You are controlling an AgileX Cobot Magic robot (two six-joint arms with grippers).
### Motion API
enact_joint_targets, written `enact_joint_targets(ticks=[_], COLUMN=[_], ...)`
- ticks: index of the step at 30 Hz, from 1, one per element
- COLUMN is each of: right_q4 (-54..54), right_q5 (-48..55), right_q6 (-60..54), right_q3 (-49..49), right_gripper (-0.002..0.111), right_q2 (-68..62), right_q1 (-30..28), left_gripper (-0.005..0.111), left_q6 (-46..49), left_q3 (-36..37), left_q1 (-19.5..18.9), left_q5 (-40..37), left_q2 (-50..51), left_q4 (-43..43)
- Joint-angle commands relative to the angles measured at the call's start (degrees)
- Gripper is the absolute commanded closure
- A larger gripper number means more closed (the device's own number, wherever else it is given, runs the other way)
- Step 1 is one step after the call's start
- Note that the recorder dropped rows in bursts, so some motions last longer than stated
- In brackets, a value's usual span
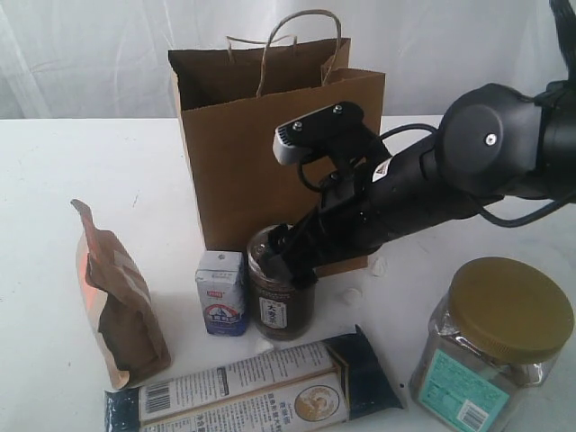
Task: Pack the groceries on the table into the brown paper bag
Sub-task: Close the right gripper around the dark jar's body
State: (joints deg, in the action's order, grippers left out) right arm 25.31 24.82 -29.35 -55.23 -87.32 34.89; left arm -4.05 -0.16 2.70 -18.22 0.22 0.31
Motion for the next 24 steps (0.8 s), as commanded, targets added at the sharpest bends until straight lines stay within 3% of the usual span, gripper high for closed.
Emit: enact_joint_targets(ticks=[1,17,24], right_q4=[0.3,3.7,4.5], right_q5=[-5.5,-8.5,-9.8], right_q6=[-0.5,3.8,4.2], right_q3=[0.0,0.0,0.0], right_gripper=[0.011,0.012,0.012], right_q2=[-1.5,-6.3,-7.2], right_q1=[0.0,0.1,3.6], left_gripper=[0.107,0.107,0.107], left_q6=[-0.1,-0.1,-0.1], left_q3=[0.2,0.2,0.2], left_q1=[0.4,0.4,0.4], left_q5=[-1.8,-1.8,-1.8], left_q2=[-0.2,-0.2,-0.2], left_q4=[0.2,0.2,0.2])
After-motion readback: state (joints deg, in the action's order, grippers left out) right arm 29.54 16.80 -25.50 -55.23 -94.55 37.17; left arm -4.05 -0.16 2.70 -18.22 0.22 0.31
